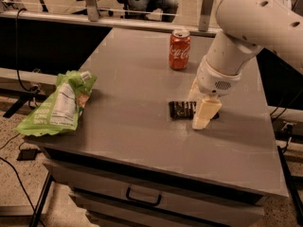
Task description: Move rxbar chocolate near green rice chip bag
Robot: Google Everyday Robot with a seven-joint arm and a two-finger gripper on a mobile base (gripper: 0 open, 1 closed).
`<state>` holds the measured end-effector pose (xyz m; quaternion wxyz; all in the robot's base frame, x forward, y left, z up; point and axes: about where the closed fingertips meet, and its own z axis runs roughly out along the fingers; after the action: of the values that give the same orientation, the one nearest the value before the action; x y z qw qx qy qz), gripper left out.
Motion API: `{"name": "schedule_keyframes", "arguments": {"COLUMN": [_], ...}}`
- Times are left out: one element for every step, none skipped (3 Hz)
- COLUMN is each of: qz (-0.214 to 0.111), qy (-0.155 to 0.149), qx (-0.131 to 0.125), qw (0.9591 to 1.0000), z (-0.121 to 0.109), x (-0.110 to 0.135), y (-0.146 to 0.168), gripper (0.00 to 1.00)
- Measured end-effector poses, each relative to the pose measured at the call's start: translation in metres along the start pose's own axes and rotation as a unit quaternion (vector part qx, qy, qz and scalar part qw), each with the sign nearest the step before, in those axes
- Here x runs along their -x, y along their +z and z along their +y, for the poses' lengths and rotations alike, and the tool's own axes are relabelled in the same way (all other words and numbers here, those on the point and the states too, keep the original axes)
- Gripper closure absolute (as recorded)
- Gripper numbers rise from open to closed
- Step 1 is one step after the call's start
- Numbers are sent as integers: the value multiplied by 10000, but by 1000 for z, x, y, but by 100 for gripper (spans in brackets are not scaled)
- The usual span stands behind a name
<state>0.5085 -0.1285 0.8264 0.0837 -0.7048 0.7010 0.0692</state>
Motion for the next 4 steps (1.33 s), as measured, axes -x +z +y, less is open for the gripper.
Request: {"name": "schedule_keyframes", "arguments": {"qz": [18, -38, -307, -710], "qy": [-17, -34, -118, -247], "qx": [25, 20, -8, -149], "qw": [10000, 10000, 9995, 9971], "z": [1, 1, 5, 7], "x": [2, 3, 9, 19], "y": [-2, -7, -18, -47], "gripper": [72, 100, 100, 100]}}
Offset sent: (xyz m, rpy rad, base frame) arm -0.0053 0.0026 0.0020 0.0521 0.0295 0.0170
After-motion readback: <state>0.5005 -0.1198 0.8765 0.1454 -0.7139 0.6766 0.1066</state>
